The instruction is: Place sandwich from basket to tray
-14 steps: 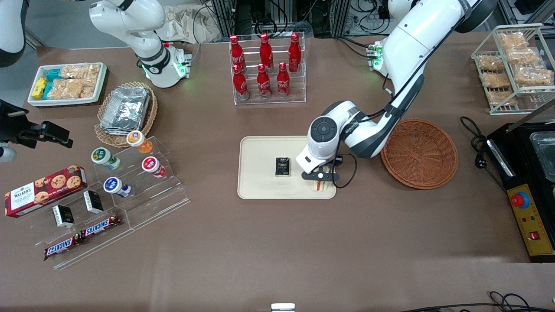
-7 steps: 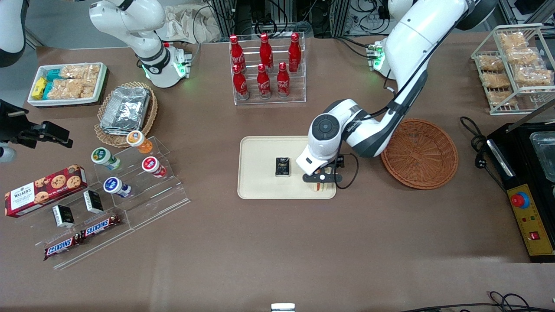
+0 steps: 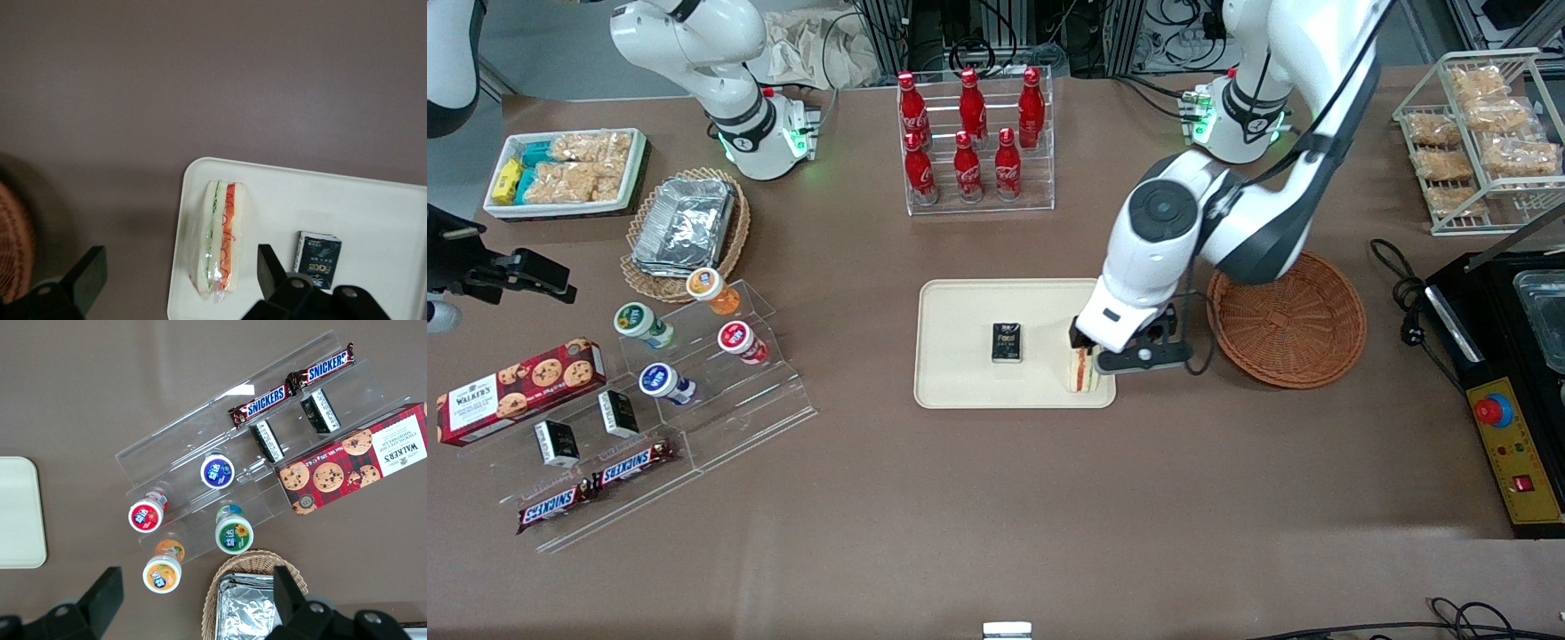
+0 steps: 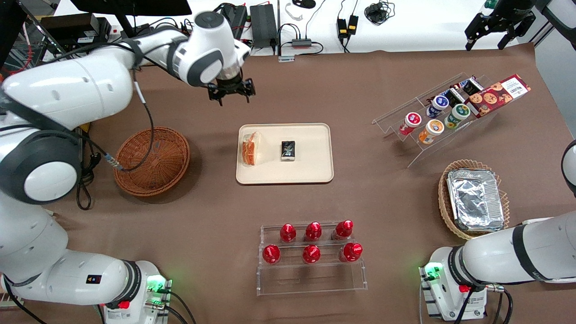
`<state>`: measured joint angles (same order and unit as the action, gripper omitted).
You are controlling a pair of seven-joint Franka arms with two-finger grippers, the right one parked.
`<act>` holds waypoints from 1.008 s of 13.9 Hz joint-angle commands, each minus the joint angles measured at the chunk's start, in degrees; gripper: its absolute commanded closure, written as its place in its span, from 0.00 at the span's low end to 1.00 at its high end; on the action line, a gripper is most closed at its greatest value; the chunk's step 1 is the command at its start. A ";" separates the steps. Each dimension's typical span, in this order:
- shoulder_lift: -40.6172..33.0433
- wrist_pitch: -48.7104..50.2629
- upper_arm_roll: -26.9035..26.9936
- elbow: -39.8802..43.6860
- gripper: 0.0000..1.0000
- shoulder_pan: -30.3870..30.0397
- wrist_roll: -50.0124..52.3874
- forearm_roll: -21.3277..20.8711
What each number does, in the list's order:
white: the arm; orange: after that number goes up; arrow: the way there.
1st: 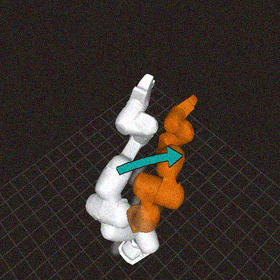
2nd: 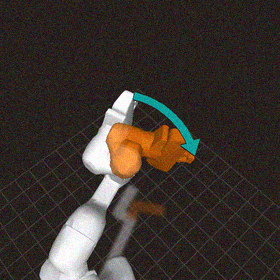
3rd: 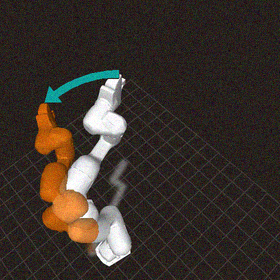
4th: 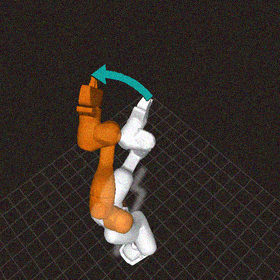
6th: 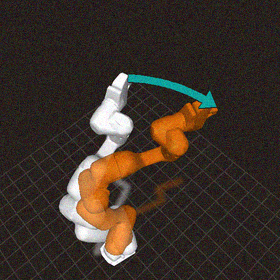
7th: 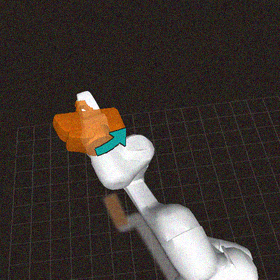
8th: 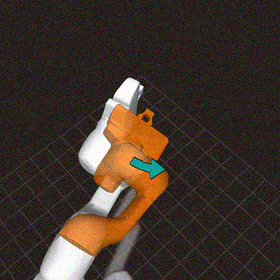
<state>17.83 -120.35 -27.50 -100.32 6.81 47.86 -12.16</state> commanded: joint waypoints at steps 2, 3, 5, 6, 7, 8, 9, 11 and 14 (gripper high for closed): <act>-11.65 10.46 5.07 -1.11 0.00 -0.83 -1.36 4.68; -13.94 11.88 6.74 -0.50 0.00 -0.83 -3.20 7.30; -17.73 16.09 11.30 -0.32 0.00 -0.48 -8.29 9.52; -19.75 18.11 13.41 -0.40 0.00 -0.48 -12.92 9.70; -21.51 20.39 15.78 -0.49 0.00 -0.48 -18.10 10.48; -23.26 22.42 18.42 -0.58 0.00 -0.48 -23.20 11.27; -25.11 23.57 20.53 -1.19 0.00 -0.48 -27.78 11.37; -28.37 23.84 24.31 -3.47 0.00 -0.48 -35.87 11.37; -28.47 24.11 28.19 -3.48 0.00 -0.83 -44.41 11.37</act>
<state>-9.49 -96.34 -1.03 -102.19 5.80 8.40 -1.77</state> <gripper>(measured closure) 0.000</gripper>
